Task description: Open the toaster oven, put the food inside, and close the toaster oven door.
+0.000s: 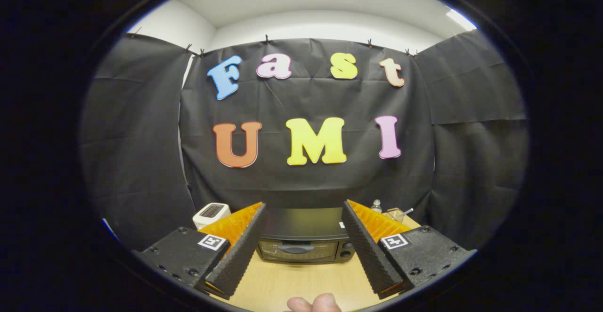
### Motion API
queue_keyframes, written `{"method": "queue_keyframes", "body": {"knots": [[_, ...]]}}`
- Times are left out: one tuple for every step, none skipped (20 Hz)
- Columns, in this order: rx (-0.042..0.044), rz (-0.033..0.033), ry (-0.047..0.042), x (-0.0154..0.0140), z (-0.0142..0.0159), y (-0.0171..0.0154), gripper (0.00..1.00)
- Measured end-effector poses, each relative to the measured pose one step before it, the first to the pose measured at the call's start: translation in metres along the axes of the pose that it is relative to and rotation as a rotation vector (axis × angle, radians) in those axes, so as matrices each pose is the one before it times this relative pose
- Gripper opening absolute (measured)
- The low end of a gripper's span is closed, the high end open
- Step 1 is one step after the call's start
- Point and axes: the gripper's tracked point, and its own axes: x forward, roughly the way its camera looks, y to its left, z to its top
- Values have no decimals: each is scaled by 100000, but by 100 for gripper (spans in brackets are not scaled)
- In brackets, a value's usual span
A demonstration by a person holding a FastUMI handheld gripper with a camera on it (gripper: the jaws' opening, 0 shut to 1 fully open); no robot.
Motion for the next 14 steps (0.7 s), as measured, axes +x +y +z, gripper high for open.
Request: {"method": "queue_keyframes", "body": {"knots": [[195,-270,466,557,-298,-69,100],[-67,-497,988,682,-624,-41,100],[203,-483,1859,713,-829,-79,100],[492,-224,2116,692,-1113,-49,100],[498,57,1131,807,-839,72,100],[291,4,1858,1041,-889,25,100],[585,197,2115,1095,-940,72,100],[715,343,1901,1201,-1102,73,100],[275,54,1967,1378,-848,3,100],[-231,72,1492,1515,-1056,18,100],[-669,-302,2112,1479,-952,-91,100],[-589,-67,1917,1533,-1051,30,100],[-278,257,1960,1414,-903,86,100],[-96,123,2902,1508,-893,84,100]]}}
